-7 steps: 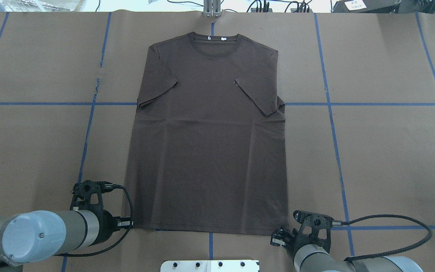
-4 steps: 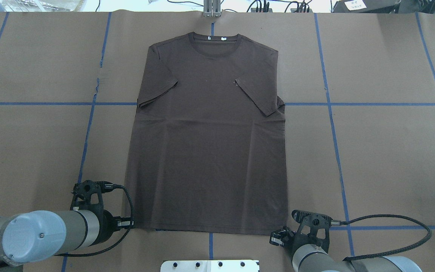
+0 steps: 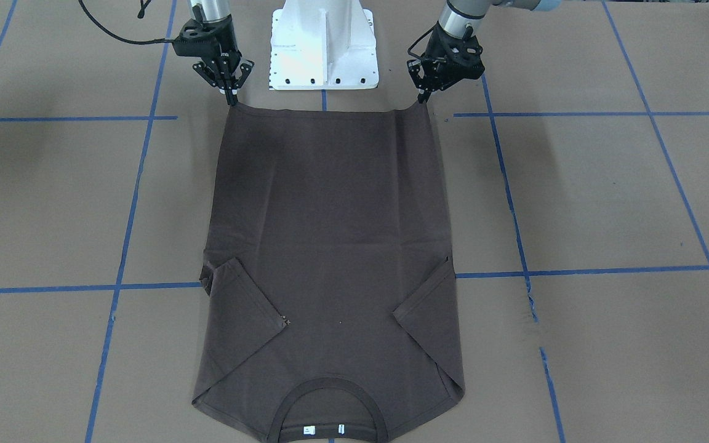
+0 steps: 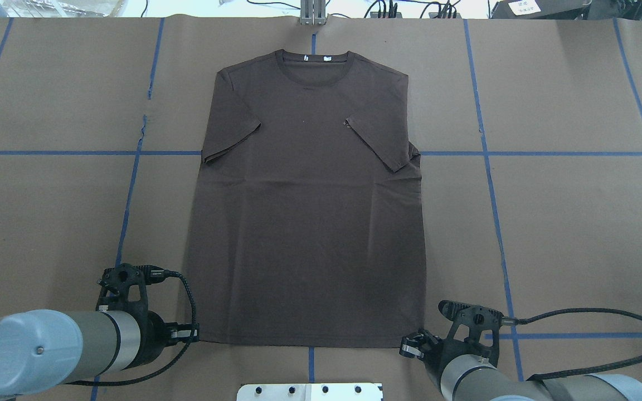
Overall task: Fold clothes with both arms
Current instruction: 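Lift the hem with both grippers and fold it toward the collar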
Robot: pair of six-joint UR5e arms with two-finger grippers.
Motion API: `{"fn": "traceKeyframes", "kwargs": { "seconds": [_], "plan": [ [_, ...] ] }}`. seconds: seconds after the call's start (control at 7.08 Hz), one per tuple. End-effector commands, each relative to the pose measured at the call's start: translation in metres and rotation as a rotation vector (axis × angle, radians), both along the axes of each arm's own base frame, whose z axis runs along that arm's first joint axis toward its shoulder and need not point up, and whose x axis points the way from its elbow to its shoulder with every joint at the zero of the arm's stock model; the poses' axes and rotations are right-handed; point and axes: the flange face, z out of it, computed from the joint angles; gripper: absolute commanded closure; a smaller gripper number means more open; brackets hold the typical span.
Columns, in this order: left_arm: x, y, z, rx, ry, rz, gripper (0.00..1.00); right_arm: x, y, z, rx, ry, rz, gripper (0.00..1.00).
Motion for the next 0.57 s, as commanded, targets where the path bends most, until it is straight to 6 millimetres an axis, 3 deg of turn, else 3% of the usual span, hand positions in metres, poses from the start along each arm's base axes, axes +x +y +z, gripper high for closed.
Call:
{"fn": "traceKeyframes", "kwargs": {
  "seconds": [0.0,0.14,0.42],
  "plan": [
    [-0.087,0.022,-0.105,-0.051,0.027,0.079,1.0,0.093,0.005,-0.076,-0.064,-0.039,-0.071,1.0],
    [-0.122,0.029,-0.144,-0.071,0.049,0.107,1.0,0.132,0.01,-0.099,-0.097,-0.051,-0.114,1.0],
    [-0.119,0.016,-0.145,-0.083,0.021,0.095,1.0,0.131,0.005,-0.11,-0.101,-0.049,-0.11,1.0]
  ]
}}
